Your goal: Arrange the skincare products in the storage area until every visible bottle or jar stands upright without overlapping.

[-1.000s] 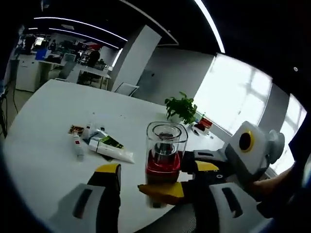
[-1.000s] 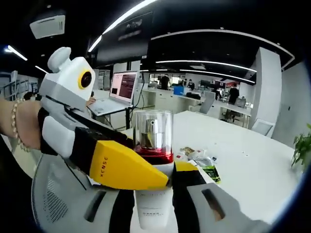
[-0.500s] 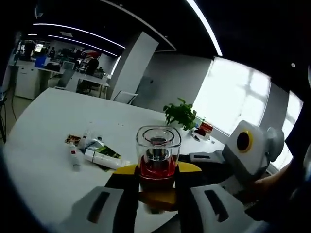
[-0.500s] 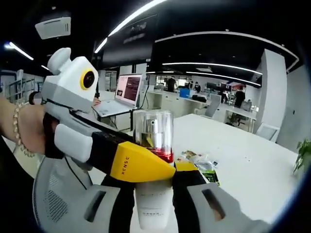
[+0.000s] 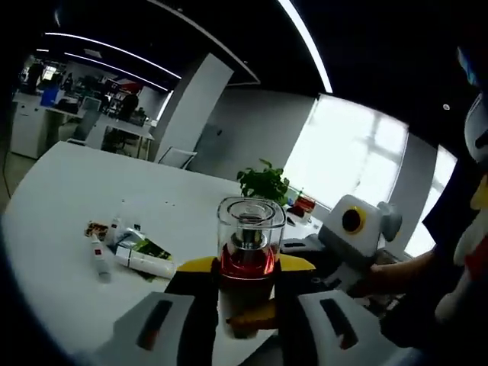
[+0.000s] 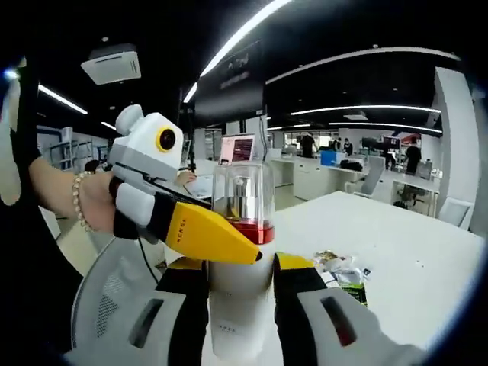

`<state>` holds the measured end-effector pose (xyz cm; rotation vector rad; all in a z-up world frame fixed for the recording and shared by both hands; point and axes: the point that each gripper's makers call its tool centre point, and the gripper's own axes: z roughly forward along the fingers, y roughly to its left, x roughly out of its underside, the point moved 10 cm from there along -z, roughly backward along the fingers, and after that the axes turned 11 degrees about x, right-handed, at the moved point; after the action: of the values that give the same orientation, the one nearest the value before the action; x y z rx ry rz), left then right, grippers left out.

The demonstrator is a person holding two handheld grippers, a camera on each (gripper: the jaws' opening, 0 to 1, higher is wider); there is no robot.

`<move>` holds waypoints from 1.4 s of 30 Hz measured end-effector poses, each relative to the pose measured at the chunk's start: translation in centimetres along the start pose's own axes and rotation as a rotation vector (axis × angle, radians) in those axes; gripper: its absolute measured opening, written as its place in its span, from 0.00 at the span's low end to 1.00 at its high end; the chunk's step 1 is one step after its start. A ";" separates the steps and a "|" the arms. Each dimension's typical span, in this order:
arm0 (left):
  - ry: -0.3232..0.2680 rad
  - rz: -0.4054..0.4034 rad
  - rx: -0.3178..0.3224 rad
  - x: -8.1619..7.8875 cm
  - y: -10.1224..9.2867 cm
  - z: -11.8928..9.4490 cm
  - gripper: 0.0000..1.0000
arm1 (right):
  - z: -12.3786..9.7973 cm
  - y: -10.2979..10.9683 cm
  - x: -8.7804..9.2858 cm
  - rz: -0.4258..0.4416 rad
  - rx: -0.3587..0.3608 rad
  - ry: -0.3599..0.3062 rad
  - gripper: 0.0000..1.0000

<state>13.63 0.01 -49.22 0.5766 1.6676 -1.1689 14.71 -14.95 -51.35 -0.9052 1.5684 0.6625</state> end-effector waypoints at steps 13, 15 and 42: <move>0.171 0.217 0.249 -2.2 -1.9 2.4 0.23 | -2.1 -3.0 -0.8 0.020 -0.297 0.005 0.32; 0.175 0.238 0.274 -2.2 -2.4 2.9 0.23 | -2.3 -2.9 -0.9 0.010 -0.325 0.005 0.32; 0.418 0.351 0.323 3.2 1.3 7.4 0.23 | -1.9 -4.2 6.5 -0.090 -0.152 0.156 0.30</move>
<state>16.66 -6.54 -53.12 1.3361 1.6310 -1.1112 16.89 -20.07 -57.13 -1.1577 1.6196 0.6663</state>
